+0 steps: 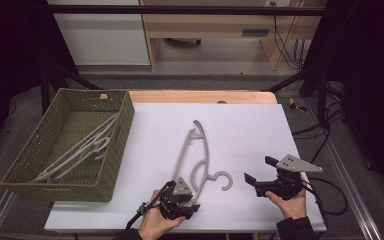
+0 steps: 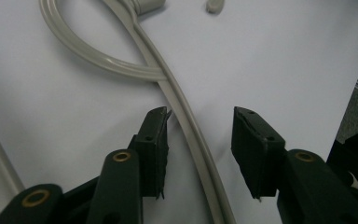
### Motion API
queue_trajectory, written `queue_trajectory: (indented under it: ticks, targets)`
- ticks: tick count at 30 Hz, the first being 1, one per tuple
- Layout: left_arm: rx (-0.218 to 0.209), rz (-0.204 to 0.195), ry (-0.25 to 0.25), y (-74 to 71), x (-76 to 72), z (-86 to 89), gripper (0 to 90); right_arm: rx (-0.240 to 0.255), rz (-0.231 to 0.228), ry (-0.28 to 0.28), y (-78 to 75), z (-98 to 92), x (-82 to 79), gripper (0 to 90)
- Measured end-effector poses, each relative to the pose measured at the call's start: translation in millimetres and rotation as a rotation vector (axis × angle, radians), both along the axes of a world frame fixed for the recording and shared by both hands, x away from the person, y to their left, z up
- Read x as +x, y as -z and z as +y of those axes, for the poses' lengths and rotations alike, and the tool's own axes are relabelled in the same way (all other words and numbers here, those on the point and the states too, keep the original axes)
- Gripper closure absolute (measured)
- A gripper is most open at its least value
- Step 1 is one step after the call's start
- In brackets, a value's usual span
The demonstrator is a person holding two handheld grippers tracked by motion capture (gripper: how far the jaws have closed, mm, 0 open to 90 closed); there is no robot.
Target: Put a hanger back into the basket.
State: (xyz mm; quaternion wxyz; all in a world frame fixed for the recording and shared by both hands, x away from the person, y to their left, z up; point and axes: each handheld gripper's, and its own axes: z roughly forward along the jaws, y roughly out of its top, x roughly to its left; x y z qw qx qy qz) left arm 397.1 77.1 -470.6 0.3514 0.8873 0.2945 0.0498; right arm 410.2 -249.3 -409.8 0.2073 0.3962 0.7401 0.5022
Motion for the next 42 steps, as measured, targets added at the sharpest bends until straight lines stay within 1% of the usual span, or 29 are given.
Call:
queue_trajectory:
  ticks: [6, 7, 8, 10, 12, 14, 18, 22, 23, 24, 25, 26, 27, 29, 30, 32, 33, 34, 36, 37, 38, 42]
  targets:
    - [0.026, -0.024, -0.040, 0.2, -2.0, -1.1, 69.3, -0.008, 0.009, -0.006, 1.4, 2.5, 1.0, 3.7]
    - [0.029, -0.020, -0.041, -0.1, -2.6, -1.6, 69.4, -0.010, 0.009, -0.007, 1.6, 2.7, 1.0, 3.7]
    - [0.035, -0.024, -0.044, -0.3, -3.3, -2.4, 70.3, -0.010, 0.008, -0.008, 1.7, 2.9, 1.0, 3.7]
    - [0.053, -0.021, -0.048, -1.6, -3.5, -2.5, 73.5, -0.010, 0.007, -0.007, 1.6, 2.9, 0.9, 3.7]
    - [0.063, -0.001, -0.037, -3.4, -2.0, -0.1, 73.9, -0.005, 0.008, -0.006, 1.3, 2.7, 0.6, 3.7]
    - [0.064, 0.027, -0.037, -4.8, -0.4, 4.8, 74.6, -0.006, 0.007, -0.006, 1.1, 2.2, 0.5, 3.7]
    - [0.082, 0.053, -0.029, -7.4, 2.5, 18.1, 76.6, -0.009, 0.006, -0.008, 0.8, 1.4, 0.3, 3.7]
    - [0.116, 0.051, -0.028, -9.8, 5.3, 33.0, 78.0, -0.003, 0.006, -0.006, 0.3, 1.3, -0.1, 3.7]
    - [0.125, 0.046, -0.031, -10.1, 6.3, 37.0, 78.4, -0.003, 0.006, -0.006, 0.2, 1.2, -0.1, 3.7]
    - [0.129, 0.051, -0.034, -10.3, 7.7, 41.5, 78.3, -0.002, 0.007, -0.006, 0.1, 1.3, -0.2, 3.7]
    - [0.120, 0.051, -0.041, -9.4, 8.4, 45.6, 76.2, -0.002, 0.007, -0.006, 0.1, 1.2, -0.3, 3.7]
    - [0.101, 0.066, -0.035, -9.1, 8.9, 49.1, 72.5, -0.001, 0.007, -0.006, 0.1, 1.3, -0.2, 3.7]
    - [0.093, 0.061, -0.037, -8.4, 8.2, 51.2, 68.9, -0.002, 0.006, -0.007, 0.2, 1.4, 0.0, 3.7]
    - [0.098, 0.053, -0.046, -8.2, 6.4, 53.1, 67.5, -0.004, 0.007, -0.006, 0.3, 1.4, 0.0, 3.7]
    - [0.104, 0.057, -0.049, -8.6, 5.7, 53.2, 67.8, -0.004, 0.007, -0.006, 0.3, 1.5, 0.0, 3.7]
    - [0.130, 0.059, -0.058, -9.9, 4.3, 51.8, 70.8, -0.002, 0.007, -0.007, 0.2, 1.4, -0.1, 3.7]
    - [0.150, 0.055, -0.058, -10.8, 4.0, 51.0, 74.0, 0.000, 0.007, -0.006, 0.2, 1.4, -0.1, 3.7]
    - [0.162, 0.060, -0.051, -11.8, 3.8, 51.0, 79.4, -0.001, 0.007, -0.006, 0.3, 1.5, -0.1, 3.7]
    - [0.160, 0.059, -0.052, -11.5, 4.1, 51.6, 80.5, -0.005, 0.007, -0.006, 0.6, 1.7, 0.1, 3.7]
    - [0.160, 0.062, -0.041, -11.9, 4.7, 52.3, 80.7, -0.006, 0.007, -0.011, 0.7, 1.6, 0.1, 3.7]
    - [0.168, 0.054, -0.036, -12.2, 4.7, 52.7, 80.7, -0.008, 0.007, -0.007, 0.9, 2.1, 0.3, 3.7]
    - [0.210, 0.048, -0.013, -15.1, 8.9, 61.3, 81.3, -0.005, 0.007, -0.008, 0.4, 1.4, 0.0, 3.7]
